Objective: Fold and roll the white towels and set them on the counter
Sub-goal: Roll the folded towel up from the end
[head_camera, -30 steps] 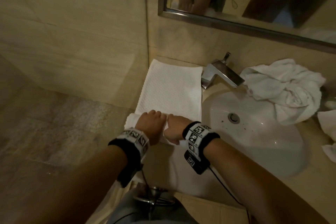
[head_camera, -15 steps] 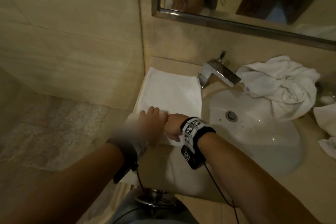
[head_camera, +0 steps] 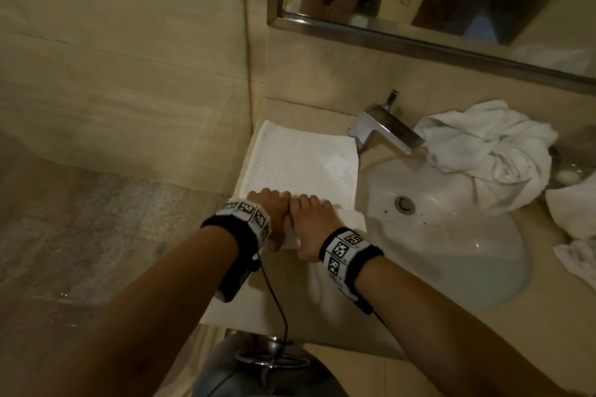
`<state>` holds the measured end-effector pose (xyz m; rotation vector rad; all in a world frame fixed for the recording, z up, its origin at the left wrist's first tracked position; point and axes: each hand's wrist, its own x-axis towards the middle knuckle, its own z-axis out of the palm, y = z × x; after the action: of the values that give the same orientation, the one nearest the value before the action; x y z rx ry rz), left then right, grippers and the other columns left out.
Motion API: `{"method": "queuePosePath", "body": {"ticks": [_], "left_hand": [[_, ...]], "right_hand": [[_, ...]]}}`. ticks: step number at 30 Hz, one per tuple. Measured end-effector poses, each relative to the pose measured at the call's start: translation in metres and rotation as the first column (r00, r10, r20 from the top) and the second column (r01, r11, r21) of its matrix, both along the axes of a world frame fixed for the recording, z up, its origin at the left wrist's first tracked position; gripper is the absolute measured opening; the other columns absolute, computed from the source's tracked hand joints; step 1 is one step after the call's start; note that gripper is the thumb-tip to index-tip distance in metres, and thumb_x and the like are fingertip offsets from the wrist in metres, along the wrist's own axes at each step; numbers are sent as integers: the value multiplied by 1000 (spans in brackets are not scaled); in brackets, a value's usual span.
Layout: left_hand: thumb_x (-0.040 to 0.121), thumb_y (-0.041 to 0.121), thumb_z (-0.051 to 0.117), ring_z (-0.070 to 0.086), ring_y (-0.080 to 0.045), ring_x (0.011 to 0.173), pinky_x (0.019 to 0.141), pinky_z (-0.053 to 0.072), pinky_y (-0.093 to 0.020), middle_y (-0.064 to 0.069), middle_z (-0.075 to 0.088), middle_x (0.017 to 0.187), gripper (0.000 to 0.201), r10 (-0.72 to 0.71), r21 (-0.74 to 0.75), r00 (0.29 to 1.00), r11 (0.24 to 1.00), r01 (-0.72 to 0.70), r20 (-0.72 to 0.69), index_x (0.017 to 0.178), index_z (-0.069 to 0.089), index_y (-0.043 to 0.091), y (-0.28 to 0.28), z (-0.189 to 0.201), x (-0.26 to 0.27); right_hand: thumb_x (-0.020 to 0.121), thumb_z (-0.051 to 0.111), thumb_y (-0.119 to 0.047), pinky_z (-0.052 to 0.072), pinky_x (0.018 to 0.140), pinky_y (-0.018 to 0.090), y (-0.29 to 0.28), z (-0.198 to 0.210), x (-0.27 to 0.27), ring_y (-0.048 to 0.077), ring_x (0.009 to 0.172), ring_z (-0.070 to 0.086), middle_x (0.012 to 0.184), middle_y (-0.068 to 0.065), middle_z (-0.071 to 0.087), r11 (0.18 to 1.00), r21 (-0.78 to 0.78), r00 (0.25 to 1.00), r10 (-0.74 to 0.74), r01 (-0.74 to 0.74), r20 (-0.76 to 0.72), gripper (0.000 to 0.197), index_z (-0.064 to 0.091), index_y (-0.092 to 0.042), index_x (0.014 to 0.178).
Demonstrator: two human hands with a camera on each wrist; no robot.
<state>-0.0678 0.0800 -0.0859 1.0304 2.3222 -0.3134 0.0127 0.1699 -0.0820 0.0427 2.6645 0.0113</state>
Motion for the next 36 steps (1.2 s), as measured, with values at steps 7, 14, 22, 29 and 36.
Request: {"method": "queuePosePath", "body": {"ticks": [7,14,22,29,36], "left_hand": [[57,22,76,52,-27,71,66,46,-38,-8,56,81,43,-64,333,880,911,244,-470,94,59,8,-27,-21,29],[69,36,72,55,-21,103,86,45,-31,-2,58,111,54,-34,157,995,986,48,-91,117,52,20,-3,9,4],[52,36,83,59,-20,102,84,51,-33,1,63,111,77,87,11,981,996,-90,171,123,55,26,4,11,-5],[71,61,63,49,-26,91,82,38,-40,-6,53,105,75,-187,191,881,937,293,-434,122,43,12,-9,2,10],[58,40,79,59,-22,98,83,45,-33,0,59,106,70,-26,76,995,997,33,-93,115,45,18,19,15,-11]], "right_hand": [[67,60,-25,44,66,29,9,18,-18,25,86,60,97,6,61,932,-226,958,-268,284,98,45,48,-11,108],[65,65,-40,30,102,51,2,7,9,29,117,38,127,9,38,996,-44,995,-83,80,-63,84,28,-12,135],[69,72,-47,42,88,36,11,14,-2,25,104,57,112,4,58,976,-179,992,-128,123,-15,73,41,-14,127],[34,71,-23,53,64,29,33,14,-30,18,76,60,89,0,65,840,-308,894,-406,447,189,60,63,-20,94],[63,52,-56,31,102,45,24,10,-11,28,119,41,129,7,43,977,-153,982,-164,149,-97,86,32,-14,135]]}}
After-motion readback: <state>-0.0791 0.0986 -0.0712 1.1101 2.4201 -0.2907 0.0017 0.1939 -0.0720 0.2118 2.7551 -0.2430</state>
